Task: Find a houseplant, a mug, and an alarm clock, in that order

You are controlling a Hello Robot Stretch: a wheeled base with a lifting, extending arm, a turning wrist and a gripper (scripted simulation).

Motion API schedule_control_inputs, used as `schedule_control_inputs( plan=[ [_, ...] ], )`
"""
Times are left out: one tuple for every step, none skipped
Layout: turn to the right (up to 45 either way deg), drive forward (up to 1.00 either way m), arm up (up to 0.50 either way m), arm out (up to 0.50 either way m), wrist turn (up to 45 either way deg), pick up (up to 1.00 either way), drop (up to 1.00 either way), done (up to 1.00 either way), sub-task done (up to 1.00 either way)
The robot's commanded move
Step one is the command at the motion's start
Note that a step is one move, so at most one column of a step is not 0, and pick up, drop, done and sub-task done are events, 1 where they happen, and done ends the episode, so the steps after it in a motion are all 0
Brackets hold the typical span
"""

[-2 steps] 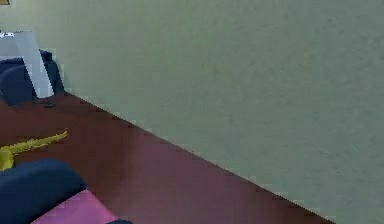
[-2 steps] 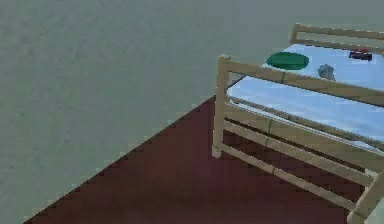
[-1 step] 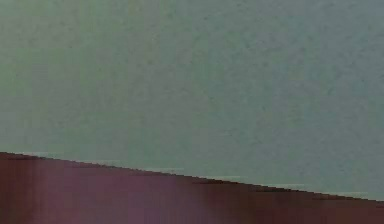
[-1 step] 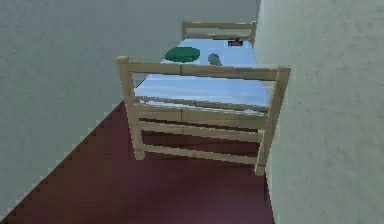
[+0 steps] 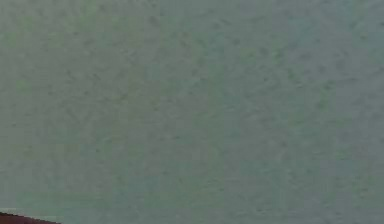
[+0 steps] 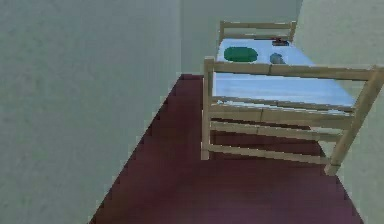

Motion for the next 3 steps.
schedule_control_inputs(
  plan=[
    [-24.0,0.00,0.00,0.00,0.0,0.00,0.00,0.00,0.00],
    [0.0,0.30,0.00,0.00,0.0,0.00,0.00,0.00,0.00],
    [-45.0,0.00,0.00,0.00,0.0,0.00,0.00,0.00,0.00]
  ],
)
